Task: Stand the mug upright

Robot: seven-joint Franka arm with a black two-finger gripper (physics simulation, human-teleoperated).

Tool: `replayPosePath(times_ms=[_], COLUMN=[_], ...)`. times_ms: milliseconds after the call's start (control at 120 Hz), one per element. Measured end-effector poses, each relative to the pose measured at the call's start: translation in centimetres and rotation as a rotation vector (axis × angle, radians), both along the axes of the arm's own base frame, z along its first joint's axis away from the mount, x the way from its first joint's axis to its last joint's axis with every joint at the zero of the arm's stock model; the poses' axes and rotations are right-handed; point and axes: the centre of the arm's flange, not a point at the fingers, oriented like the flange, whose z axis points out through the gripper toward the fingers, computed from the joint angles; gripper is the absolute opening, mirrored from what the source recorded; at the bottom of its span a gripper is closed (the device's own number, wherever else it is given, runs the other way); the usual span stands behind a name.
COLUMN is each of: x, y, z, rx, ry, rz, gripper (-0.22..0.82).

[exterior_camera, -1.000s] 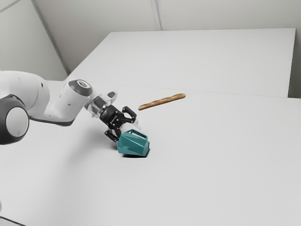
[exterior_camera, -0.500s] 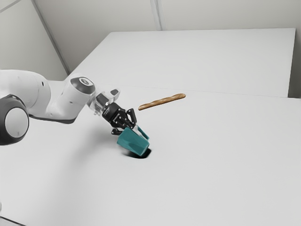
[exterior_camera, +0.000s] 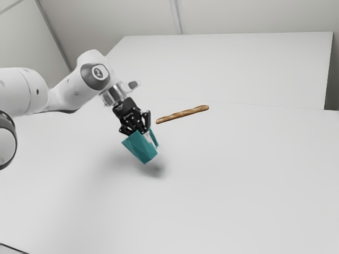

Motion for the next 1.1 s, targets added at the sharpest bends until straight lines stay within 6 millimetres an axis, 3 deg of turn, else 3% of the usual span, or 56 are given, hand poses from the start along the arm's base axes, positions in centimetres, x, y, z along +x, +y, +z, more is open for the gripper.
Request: replayPosePath(times_ms=[225, 400, 525, 875, 1100], x=[0.8, 1.3, 1.4, -0.9, -0.9], y=[-0.7, -0.7, -0.5, -0.8, -0.8], z=[1.9, 2.5, 2.1, -0.4, -2.0], rx=[0.351, 0.497, 0.534, 0.545, 0.54], ry=[-0.152, -0.23, -0.248, -0.25, -0.247], rz=[-0.178, -0.253, -0.267, -0.262, -0.25], gripper=[-0.18, -0.18, -0.18, -0.17, -0.17])
